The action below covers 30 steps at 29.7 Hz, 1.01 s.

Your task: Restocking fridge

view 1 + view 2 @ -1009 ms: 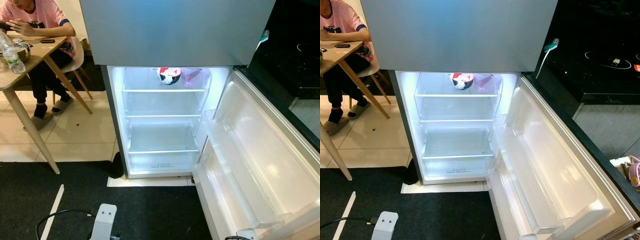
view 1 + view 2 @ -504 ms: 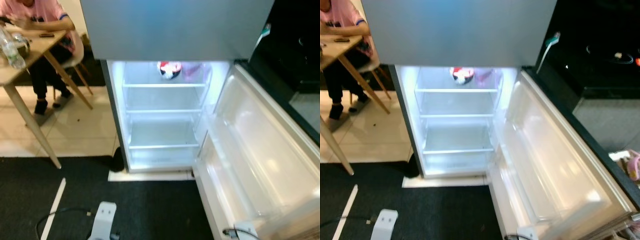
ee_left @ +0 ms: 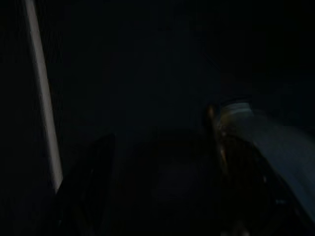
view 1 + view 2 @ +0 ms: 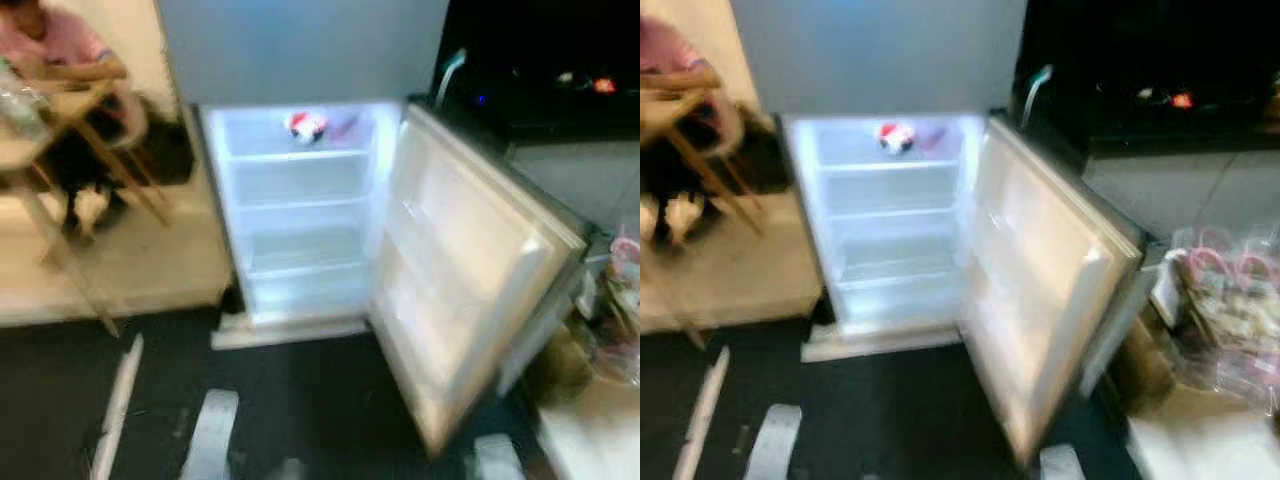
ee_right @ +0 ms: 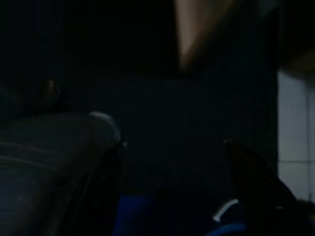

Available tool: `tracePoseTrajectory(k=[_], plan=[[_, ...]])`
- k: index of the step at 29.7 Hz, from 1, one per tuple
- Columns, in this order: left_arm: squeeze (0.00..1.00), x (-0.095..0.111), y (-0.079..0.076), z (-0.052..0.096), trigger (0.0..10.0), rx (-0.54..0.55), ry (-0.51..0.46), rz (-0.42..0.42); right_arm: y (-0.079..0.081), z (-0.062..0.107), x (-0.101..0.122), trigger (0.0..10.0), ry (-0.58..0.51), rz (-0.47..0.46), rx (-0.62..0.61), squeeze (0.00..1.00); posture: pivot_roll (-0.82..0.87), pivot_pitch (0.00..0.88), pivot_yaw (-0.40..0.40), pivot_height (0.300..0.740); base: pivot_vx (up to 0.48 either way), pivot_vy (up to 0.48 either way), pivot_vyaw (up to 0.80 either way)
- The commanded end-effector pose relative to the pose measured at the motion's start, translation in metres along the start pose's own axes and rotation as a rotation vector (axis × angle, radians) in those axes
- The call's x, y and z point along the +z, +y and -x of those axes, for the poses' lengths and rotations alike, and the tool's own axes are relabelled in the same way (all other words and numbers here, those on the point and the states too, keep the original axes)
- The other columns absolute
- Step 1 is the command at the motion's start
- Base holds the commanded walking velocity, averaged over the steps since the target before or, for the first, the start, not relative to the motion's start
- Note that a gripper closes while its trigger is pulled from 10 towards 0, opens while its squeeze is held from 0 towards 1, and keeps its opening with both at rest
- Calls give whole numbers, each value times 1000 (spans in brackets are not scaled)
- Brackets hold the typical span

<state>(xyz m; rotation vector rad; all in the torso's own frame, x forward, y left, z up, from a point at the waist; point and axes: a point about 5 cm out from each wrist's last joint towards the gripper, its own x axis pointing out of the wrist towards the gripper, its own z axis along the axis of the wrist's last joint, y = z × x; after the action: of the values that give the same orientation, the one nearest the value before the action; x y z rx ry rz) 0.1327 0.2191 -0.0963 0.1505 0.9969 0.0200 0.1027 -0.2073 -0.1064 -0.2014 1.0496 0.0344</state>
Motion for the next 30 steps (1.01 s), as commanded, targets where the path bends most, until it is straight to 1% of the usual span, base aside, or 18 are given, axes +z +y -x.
tracePoseTrajectory(k=[1, 30], plan=[[0, 15, 1, -4, 10000, 0, -41, -15, -3, -1, 4, 10000, -16, -6, -13, 0, -89, 2, -48, 723, 0, 0, 0], [0, 18, 1, -4, 10000, 6, -50, -32, -3, 0, 4, 10000, -24, -9, -15, 0, -93, 11, -48, 723, 0, 0, 0]])
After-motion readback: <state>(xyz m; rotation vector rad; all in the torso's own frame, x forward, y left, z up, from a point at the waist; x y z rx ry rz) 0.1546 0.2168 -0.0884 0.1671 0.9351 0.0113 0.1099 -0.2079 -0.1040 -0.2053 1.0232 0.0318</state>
